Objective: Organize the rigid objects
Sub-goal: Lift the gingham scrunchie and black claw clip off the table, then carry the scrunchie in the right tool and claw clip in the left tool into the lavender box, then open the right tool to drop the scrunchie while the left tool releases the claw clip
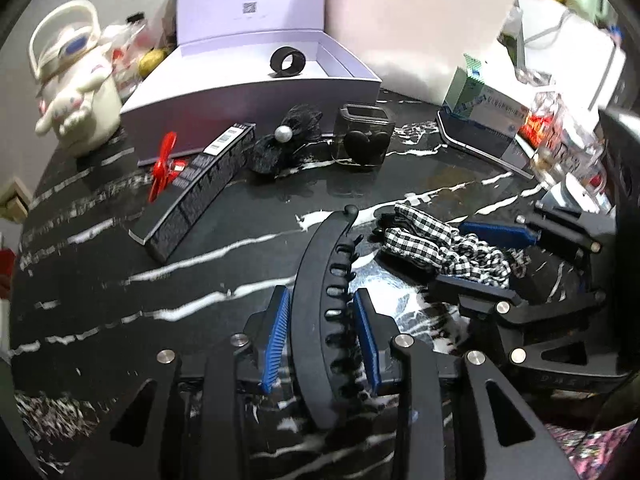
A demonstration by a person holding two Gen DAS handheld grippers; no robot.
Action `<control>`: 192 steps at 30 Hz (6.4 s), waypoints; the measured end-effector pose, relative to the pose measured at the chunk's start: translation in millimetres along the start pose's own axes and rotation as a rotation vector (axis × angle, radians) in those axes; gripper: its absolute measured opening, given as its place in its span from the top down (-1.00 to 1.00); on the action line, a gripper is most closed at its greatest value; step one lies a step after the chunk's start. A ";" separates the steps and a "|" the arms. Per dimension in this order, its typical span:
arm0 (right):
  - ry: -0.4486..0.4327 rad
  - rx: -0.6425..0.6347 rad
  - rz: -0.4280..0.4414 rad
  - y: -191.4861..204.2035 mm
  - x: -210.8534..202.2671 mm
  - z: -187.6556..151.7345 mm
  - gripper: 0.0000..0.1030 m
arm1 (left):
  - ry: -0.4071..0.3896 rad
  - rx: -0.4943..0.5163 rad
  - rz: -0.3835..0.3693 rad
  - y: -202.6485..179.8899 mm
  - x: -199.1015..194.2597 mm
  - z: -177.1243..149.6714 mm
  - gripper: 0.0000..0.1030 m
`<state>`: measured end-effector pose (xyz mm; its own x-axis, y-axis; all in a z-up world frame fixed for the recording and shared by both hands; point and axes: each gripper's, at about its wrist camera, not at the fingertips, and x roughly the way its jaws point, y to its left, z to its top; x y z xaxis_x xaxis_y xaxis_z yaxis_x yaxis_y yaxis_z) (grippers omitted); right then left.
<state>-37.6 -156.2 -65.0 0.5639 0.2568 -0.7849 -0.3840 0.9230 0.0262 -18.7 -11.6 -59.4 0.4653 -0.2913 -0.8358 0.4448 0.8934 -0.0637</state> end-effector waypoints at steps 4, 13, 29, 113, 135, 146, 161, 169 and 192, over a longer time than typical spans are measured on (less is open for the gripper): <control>-0.004 -0.001 0.003 -0.9 2.8 2.6 0.01 | -0.010 0.046 0.011 -7.8 2.5 2.4 0.37; -0.014 -0.028 0.009 0.5 4.1 4.7 0.49 | -0.029 0.055 0.003 -6.7 3.3 4.2 0.43; -0.017 -0.003 0.038 -3.5 -11.5 11.0 0.49 | -0.049 0.014 -0.038 -3.3 -13.2 3.9 0.44; -0.393 -0.112 -0.001 -64.8 -16.2 263.6 0.49 | -0.398 0.037 0.124 91.5 -38.6 241.4 0.44; -0.272 -0.012 -0.018 -100.6 67.0 277.9 0.49 | -0.269 0.020 0.097 107.1 46.1 262.5 0.44; -0.175 -0.017 -0.031 -101.2 101.3 278.5 0.49 | -0.196 0.018 0.090 113.3 83.6 263.3 0.44; -0.085 0.009 -0.050 -107.2 134.6 271.6 0.46 | -0.134 -0.029 0.114 132.7 112.6 266.0 0.44; -0.116 0.011 -0.080 -104.1 117.0 274.6 -0.02 | -0.123 -0.041 0.186 133.4 95.2 264.7 0.28; -0.236 -0.003 -0.150 -88.0 20.2 261.7 -0.31 | -0.267 -0.025 0.275 100.5 -6.4 249.4 -0.51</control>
<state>198.9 -157.2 78.8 0.7688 0.1776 -0.6143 -0.2854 0.9550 -0.0811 213.9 -5.2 75.5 0.7490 -0.1152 -0.6525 0.2584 0.9576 0.1276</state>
